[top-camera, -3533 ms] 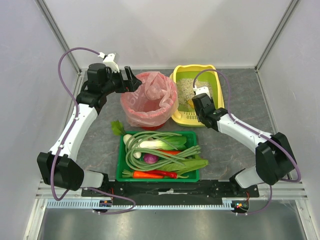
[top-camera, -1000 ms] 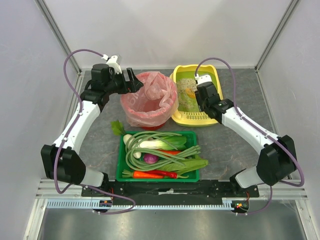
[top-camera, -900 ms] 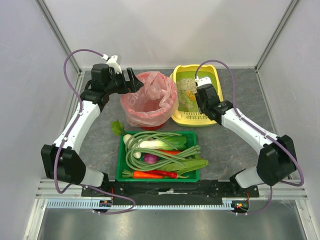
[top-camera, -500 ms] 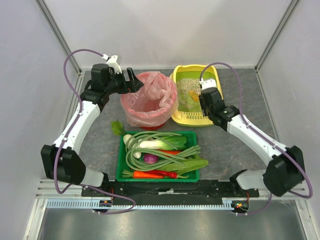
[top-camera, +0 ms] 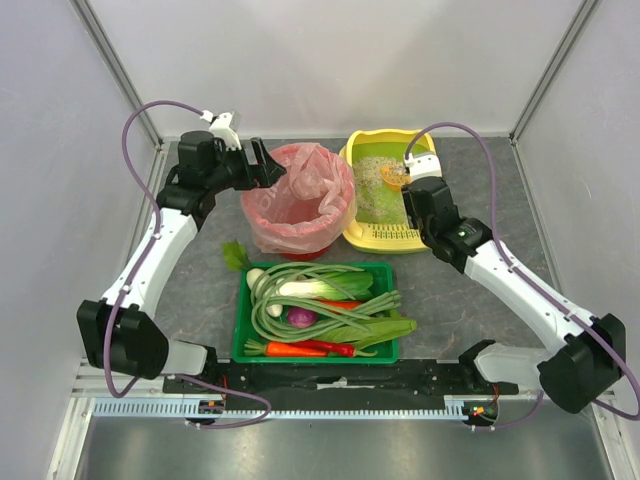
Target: Clean the litter box
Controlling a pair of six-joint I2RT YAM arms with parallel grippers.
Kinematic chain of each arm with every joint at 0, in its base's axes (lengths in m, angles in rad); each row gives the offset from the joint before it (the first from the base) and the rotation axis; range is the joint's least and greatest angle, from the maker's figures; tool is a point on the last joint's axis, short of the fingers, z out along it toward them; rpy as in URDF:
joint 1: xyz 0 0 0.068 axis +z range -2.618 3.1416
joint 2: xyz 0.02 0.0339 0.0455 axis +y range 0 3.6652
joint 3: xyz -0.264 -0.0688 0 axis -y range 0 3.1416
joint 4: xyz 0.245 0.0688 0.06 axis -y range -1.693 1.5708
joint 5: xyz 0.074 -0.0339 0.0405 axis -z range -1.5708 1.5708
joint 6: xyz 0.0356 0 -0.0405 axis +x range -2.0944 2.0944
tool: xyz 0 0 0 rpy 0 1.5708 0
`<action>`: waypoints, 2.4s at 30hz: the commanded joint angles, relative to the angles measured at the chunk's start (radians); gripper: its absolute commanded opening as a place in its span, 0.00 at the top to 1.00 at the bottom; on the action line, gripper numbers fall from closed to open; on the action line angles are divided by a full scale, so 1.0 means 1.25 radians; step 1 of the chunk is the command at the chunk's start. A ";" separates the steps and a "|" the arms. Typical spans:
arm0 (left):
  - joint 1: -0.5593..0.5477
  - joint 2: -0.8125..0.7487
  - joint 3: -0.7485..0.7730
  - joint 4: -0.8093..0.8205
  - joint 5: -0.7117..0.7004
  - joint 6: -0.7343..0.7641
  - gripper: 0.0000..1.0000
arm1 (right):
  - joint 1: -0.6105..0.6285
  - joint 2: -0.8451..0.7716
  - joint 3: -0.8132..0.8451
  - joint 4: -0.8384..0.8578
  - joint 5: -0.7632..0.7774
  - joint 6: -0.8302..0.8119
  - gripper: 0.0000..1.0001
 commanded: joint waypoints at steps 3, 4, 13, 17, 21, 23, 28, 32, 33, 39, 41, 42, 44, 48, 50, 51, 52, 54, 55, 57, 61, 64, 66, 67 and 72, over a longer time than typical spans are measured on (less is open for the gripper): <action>0.006 -0.038 -0.020 0.034 0.034 0.000 0.05 | 0.024 -0.018 0.039 0.025 0.008 0.007 1.00; 0.005 -0.039 -0.020 0.037 0.035 0.001 0.05 | 0.040 -0.008 0.050 0.025 0.014 0.005 1.00; 0.005 -0.059 -0.037 0.042 0.026 0.006 0.05 | 0.063 -0.055 0.014 0.048 0.072 -0.023 1.00; 0.005 -0.065 -0.038 0.045 0.029 0.002 0.05 | 0.110 -0.026 0.066 0.038 0.106 -0.014 1.00; 0.005 -0.076 -0.050 0.053 0.020 0.005 0.05 | 0.105 -0.083 -0.008 0.088 0.163 -0.078 1.00; 0.005 -0.076 -0.053 0.051 0.026 0.007 0.05 | 0.107 -0.072 0.012 0.085 0.120 -0.068 1.00; 0.005 -0.086 -0.056 0.053 0.020 -0.001 0.05 | 0.112 -0.095 0.015 0.086 0.185 -0.051 1.00; 0.005 -0.091 -0.065 0.056 0.022 0.005 0.05 | 0.069 -0.118 -0.020 0.112 0.111 -0.052 1.00; 0.005 -0.089 -0.065 0.054 0.027 0.006 0.05 | 0.071 -0.110 -0.007 0.102 0.086 -0.041 1.00; 0.006 -0.092 -0.065 0.057 0.019 0.001 0.05 | 0.066 -0.137 -0.050 0.164 0.112 -0.037 1.00; 0.006 -0.089 -0.065 0.058 0.027 0.006 0.05 | 0.074 -0.113 -0.013 0.127 0.065 -0.044 1.00; 0.005 -0.085 -0.060 0.056 0.029 0.006 0.05 | 0.080 -0.099 0.001 0.114 0.067 -0.045 1.00; 0.006 -0.084 -0.059 0.055 0.024 0.006 0.05 | 0.080 -0.084 0.000 0.118 0.111 -0.041 1.00; 0.005 -0.085 -0.060 0.061 0.022 0.002 0.05 | 0.079 -0.095 -0.010 0.145 0.038 -0.060 1.00; 0.005 -0.084 -0.060 0.058 0.023 0.006 0.05 | 0.086 -0.066 0.017 0.100 0.074 -0.062 1.00; 0.006 -0.084 -0.059 0.056 0.019 0.008 0.05 | 0.085 -0.062 0.010 0.102 0.116 -0.065 1.00; 0.005 -0.084 -0.059 0.056 0.014 0.008 0.05 | 0.077 -0.074 -0.014 0.113 0.141 -0.068 1.00; 0.005 -0.086 -0.060 0.060 0.010 0.006 0.05 | 0.049 -0.091 -0.025 0.153 0.082 -0.060 1.00; 0.005 -0.085 -0.060 0.060 0.011 0.007 0.05 | 0.050 -0.092 -0.015 0.159 0.044 -0.056 1.00; 0.006 -0.082 -0.055 0.061 0.015 0.006 0.05 | 0.059 -0.074 0.010 0.130 0.013 -0.054 1.00; 0.005 -0.082 -0.054 0.064 0.007 0.005 0.05 | 0.019 -0.097 -0.030 0.165 0.063 -0.036 1.00; 0.006 -0.082 -0.054 0.065 0.010 0.006 0.05 | 0.029 -0.077 0.012 0.173 -0.036 -0.062 1.00; 0.005 -0.079 -0.052 0.062 0.010 0.008 0.05 | 0.046 -0.052 0.025 0.124 0.031 -0.084 1.00; 0.005 -0.079 -0.053 0.061 0.009 0.007 0.05 | 0.041 -0.057 0.004 0.130 0.095 -0.082 1.00; 0.005 -0.081 -0.055 0.061 0.008 0.008 0.05 | 0.031 -0.070 0.019 0.140 -0.013 -0.087 1.00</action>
